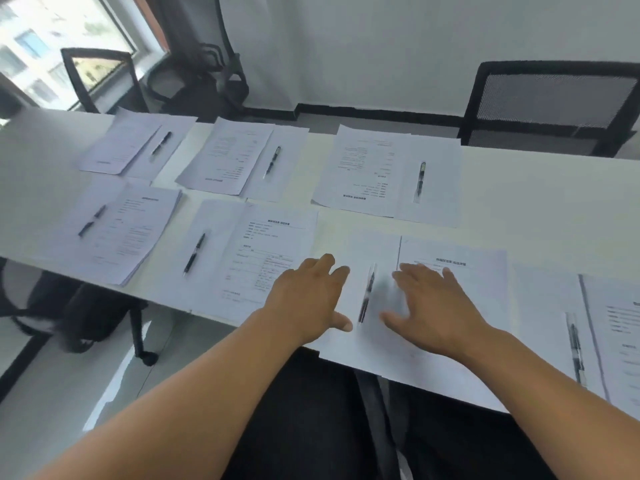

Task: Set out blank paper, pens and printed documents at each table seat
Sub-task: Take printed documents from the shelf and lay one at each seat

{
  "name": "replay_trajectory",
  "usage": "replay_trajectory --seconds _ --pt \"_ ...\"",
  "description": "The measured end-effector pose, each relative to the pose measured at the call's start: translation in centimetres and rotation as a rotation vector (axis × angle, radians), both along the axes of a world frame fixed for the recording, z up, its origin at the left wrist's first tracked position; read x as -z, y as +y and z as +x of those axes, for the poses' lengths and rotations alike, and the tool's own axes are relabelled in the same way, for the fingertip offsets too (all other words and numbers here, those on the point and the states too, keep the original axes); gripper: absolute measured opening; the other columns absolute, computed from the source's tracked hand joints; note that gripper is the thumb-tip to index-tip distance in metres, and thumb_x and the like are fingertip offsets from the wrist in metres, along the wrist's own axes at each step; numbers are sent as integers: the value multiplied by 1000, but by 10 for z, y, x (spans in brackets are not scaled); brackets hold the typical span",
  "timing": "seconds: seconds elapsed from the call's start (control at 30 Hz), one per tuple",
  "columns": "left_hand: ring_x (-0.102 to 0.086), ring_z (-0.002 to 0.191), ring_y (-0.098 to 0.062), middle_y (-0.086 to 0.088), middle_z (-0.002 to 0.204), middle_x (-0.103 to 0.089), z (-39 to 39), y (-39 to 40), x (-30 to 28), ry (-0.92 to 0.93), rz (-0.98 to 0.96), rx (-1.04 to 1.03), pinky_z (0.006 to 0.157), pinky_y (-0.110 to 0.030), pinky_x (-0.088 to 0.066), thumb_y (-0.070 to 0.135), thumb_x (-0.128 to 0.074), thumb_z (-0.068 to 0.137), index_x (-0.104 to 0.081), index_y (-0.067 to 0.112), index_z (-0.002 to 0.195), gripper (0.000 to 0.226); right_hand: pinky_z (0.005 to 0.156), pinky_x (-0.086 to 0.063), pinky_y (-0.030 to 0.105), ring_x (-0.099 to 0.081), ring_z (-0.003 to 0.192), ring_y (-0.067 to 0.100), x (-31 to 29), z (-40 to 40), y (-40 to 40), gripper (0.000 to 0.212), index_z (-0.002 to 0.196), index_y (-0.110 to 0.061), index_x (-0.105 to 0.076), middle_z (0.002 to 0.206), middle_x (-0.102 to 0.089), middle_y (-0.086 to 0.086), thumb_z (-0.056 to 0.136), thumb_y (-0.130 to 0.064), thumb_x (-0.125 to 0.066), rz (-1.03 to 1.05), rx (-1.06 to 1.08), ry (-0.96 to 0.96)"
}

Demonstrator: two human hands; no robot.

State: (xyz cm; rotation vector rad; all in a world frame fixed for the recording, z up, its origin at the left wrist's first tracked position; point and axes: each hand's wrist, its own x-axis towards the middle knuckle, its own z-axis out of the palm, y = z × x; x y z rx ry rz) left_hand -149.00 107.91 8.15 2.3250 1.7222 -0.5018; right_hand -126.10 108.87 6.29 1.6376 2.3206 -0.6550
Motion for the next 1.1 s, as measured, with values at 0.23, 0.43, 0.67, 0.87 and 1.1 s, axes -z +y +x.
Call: replay_trajectory --seconds 0.23,0.43,0.67,0.87,1.1 --pt "-43 150 -23 4 169 -34 -59 -49 -93 4 142 -237 107 -44 -50 77 -67 91 -26 31 169 99 115 -38 34 -50 138 20 -115 -83 -18 62 152 -22 -49 152 -54 -6 101 -56 -56 192 -155 178" --pt "-38 155 -24 3 174 -28 -110 -111 -160 39 206 -383 113 -46 -46 76 -67 91 -20 32 171 103 115 -43 38 -50 138 20 -168 -138 -48 67 152 -24 -48 154 -53 -5 98 -63 -55 264 -299 205" --pt "-35 158 -27 0 177 -22 -161 -214 -215 35 269 -495 119 -48 -43 75 -66 93 -16 32 172 103 127 -31 40 -32 157 23 -223 -197 -125 81 166 -22 -31 173 -31 -2 101 -64 -54 305 -410 178" --pt "-33 159 -28 -1 177 -23 -214 -312 -247 45 353 -501 121 -49 -42 77 -65 92 -16 30 172 105 129 -28 39 -24 162 21 -263 -256 -213 87 169 -21 -25 177 -23 -3 100 -64 -56 356 -435 198" --pt "-29 163 -30 -3 181 -16 -258 -395 -273 57 402 -454 122 -52 -42 77 -63 94 -14 30 173 104 131 -23 39 -16 166 19 -284 -306 -308 90 171 -21 -20 180 -17 -4 101 -63 -57 402 -443 200"
